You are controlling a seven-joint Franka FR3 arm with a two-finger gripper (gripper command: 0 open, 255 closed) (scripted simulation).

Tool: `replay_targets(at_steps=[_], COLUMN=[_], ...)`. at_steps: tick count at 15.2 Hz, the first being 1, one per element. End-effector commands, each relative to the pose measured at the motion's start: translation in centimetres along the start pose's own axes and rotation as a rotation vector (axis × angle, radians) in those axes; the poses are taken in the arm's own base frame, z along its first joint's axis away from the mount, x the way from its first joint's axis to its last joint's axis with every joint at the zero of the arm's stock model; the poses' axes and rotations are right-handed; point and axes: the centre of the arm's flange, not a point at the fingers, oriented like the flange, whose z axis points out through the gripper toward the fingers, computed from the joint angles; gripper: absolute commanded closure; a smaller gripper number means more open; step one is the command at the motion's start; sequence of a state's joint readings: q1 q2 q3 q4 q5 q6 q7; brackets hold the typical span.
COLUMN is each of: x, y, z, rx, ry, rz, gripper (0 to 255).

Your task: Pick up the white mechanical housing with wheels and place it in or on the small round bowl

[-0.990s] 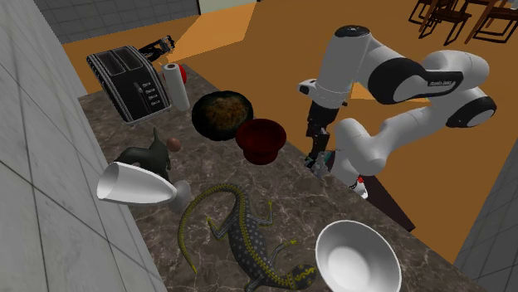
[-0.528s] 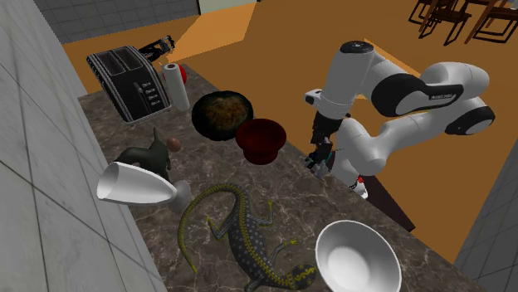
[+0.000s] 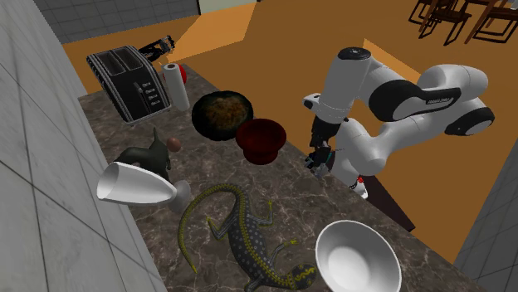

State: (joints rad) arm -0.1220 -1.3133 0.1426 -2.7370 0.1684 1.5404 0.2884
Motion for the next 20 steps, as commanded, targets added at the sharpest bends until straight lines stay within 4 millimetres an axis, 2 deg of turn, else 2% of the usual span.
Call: replay_targets(at_steps=[1,2,11,12,17,18,20], x=[0.0,0.0,0.0,0.0,-1.6,-1.8,-1.9], y=[0.0,0.0,0.0,0.0,10.5,11.4,11.0], z=[0.0,0.0,0.0,0.0,-1.5,-1.5,-0.5], rx=[0.000,0.000,0.000,0.000,0.321,0.350,0.350], ry=[0.000,0.000,0.000,0.000,-0.083,-0.090,-0.090], rz=[0.000,0.000,0.000,0.000,0.084,0.092,0.092], gripper=[0,255,255,0,0,0,0])
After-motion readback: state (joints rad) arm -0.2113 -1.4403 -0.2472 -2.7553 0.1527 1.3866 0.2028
